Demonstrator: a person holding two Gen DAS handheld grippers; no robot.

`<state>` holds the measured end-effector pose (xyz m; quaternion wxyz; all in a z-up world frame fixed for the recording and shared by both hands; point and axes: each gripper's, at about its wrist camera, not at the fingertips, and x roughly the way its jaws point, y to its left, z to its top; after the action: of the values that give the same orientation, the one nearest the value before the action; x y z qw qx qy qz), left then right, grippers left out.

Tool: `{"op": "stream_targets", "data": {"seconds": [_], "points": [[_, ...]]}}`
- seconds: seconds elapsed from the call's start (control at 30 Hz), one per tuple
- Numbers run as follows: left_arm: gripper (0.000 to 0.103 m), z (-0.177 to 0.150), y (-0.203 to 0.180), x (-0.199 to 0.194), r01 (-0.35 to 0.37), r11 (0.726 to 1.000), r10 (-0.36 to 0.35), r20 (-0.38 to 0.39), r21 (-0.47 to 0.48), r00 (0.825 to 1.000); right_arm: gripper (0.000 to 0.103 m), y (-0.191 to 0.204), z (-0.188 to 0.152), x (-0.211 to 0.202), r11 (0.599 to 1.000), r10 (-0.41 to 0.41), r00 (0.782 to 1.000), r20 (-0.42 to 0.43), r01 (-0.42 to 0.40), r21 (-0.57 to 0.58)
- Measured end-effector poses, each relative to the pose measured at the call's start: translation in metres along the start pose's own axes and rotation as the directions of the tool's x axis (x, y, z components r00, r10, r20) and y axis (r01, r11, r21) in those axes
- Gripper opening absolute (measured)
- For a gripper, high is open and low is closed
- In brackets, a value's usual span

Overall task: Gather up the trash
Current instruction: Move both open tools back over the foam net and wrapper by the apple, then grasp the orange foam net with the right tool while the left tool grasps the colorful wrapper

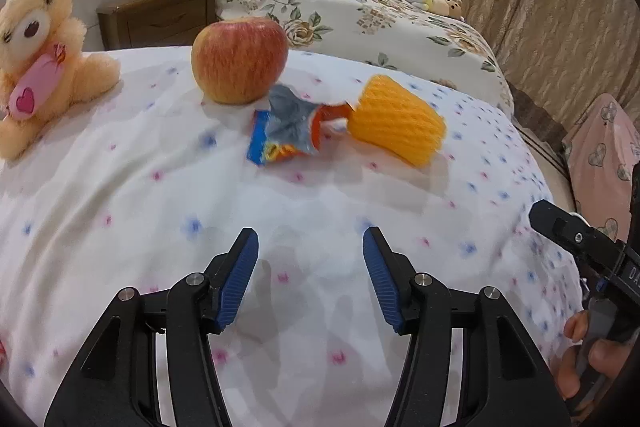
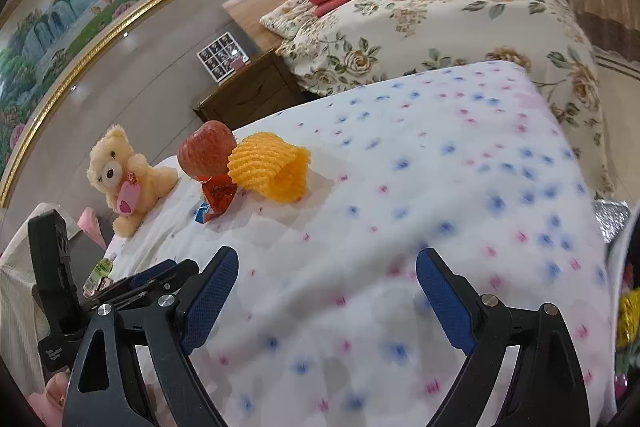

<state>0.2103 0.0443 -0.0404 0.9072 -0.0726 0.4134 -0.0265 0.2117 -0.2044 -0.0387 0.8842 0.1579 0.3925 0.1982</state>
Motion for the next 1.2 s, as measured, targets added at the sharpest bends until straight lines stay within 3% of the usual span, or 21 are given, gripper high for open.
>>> {"op": "stream_targets", "data": {"seconds": [0.67, 0.77, 0.8, 0.83, 0.9, 0.97, 1.0, 1.2], "points": [[0.054, 0.051, 0.012, 0.049, -0.005, 1.0, 0.005, 0.008, 0.007, 1.0, 0.09, 0.016, 0.051, 0.087, 0.996, 0.086, 0.992, -0.09, -0.086, -0.003], [0.044, 0.052, 0.01, 0.052, 0.003, 1.0, -0.003, 0.011, 0.015, 1.0, 0.08, 0.019, 0.053, 0.094, 0.997, 0.073, 0.992, -0.1, -0.075, -0.014], [0.041, 0.052, 0.009, 0.053, 0.009, 1.0, -0.009, 0.008, 0.017, 1.0, 0.073, 0.02, 0.054, 0.095, 0.997, 0.073, 0.992, -0.101, -0.076, -0.019], [0.032, 0.053, 0.009, 0.054, 0.013, 1.0, -0.013, 0.005, 0.019, 1.0, 0.067, 0.021, 0.054, 0.096, 0.996, 0.08, 0.991, -0.103, -0.082, -0.02], [0.018, 0.053, 0.008, 0.057, 0.02, 1.0, -0.02, -0.006, 0.023, 1.0, 0.044, 0.022, 0.054, 0.099, 0.995, 0.098, 0.988, -0.118, -0.1, -0.011], [0.009, 0.053, 0.007, 0.058, 0.028, 0.999, -0.027, -0.014, 0.025, 1.0, 0.035, 0.023, 0.052, 0.098, 0.994, 0.108, 0.987, -0.115, -0.11, -0.009], [0.009, 0.053, 0.007, 0.057, 0.031, 0.999, -0.03, -0.013, 0.026, 0.999, 0.029, 0.024, 0.051, 0.096, 0.994, 0.11, 0.988, -0.112, -0.112, -0.014], [0.009, 0.049, 0.015, 0.045, 0.038, 0.999, -0.038, -0.007, -0.002, 0.999, 0.024, 0.027, 0.045, 0.084, 0.993, 0.12, 0.988, -0.1, -0.121, -0.009]]}}
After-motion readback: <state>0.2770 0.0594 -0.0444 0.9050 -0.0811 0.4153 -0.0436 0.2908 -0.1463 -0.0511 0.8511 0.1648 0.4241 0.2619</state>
